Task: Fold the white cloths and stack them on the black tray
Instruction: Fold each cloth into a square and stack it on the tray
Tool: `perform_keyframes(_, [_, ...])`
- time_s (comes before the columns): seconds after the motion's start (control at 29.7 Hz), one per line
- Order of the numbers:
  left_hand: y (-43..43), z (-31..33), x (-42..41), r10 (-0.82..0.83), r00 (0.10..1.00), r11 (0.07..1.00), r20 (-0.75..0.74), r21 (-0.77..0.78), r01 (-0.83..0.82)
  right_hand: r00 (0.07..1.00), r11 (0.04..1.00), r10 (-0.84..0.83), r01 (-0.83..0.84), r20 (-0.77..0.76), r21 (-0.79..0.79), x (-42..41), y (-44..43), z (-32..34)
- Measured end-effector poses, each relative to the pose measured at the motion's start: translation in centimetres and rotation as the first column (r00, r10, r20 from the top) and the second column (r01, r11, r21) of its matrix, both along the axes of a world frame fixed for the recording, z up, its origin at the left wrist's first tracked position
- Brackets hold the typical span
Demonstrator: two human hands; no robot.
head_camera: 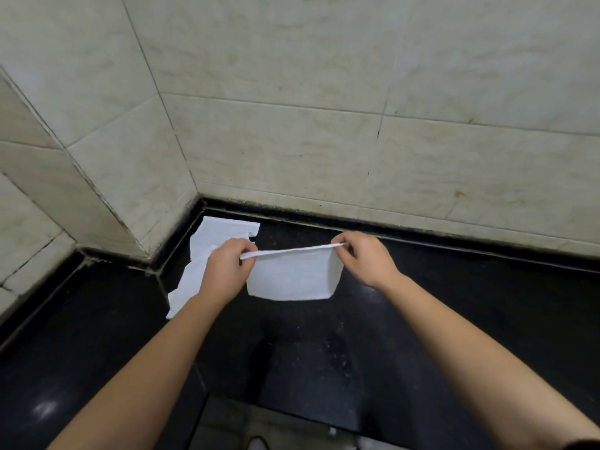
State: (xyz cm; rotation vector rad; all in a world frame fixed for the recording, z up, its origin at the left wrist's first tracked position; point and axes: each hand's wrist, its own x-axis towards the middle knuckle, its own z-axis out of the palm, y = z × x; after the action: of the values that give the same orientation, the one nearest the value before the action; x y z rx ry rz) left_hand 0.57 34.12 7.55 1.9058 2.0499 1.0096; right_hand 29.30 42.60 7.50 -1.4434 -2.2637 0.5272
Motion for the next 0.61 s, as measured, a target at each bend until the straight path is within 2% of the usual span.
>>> perform_keyframes(0.1, [-0.2, -0.2, -0.1, 0.034, 0.999, 0.994, -0.01, 0.104, -0.033, 0.997, 1.0, 0.004, -0.003, -0.072, 0.017, 0.1, -0.3, 0.0])
perform_keyframes(0.17, [-1.2, -2.2, -0.1, 0.018, 0.999, 0.996, -0.051, 0.092, -0.013, 0.998, 0.999, 0.025, -0.026, -0.056, -0.021, 0.4, -1.1, -1.5])
perform_keyframes(0.34, [-6.3, -9.9, -0.1, -0.079, 0.988, 0.992, -0.13, -0.108, 0.065, 0.993, 0.981, 0.106, -0.096, 0.054, -0.169, 1.3, -4.4, -8.8])
perform_keyframes(0.44, [-10.1, -14.3, 0.5, -0.201, 0.968, 0.95, -0.15, -0.27, 0.155, 0.97, 0.942, 0.186, -0.132, 0.155, -0.307, 2.1, -7.8, -13.0])
perform_keyframes(0.54, [-13.6, -17.5, 0.7, -0.276, 0.948, 0.891, -0.159, -0.412, 0.19, 0.893, 0.883, 0.345, -0.204, 0.289, -0.424, 3.1, -10.6, -15.8])
perform_keyframes(0.61, [-15.4, -18.9, 0.6, -0.364, 0.91, 0.853, -0.2, -0.463, 0.24, 0.821, 0.854, 0.444, -0.266, 0.359, -0.448, 3.6, -11.9, -16.7])
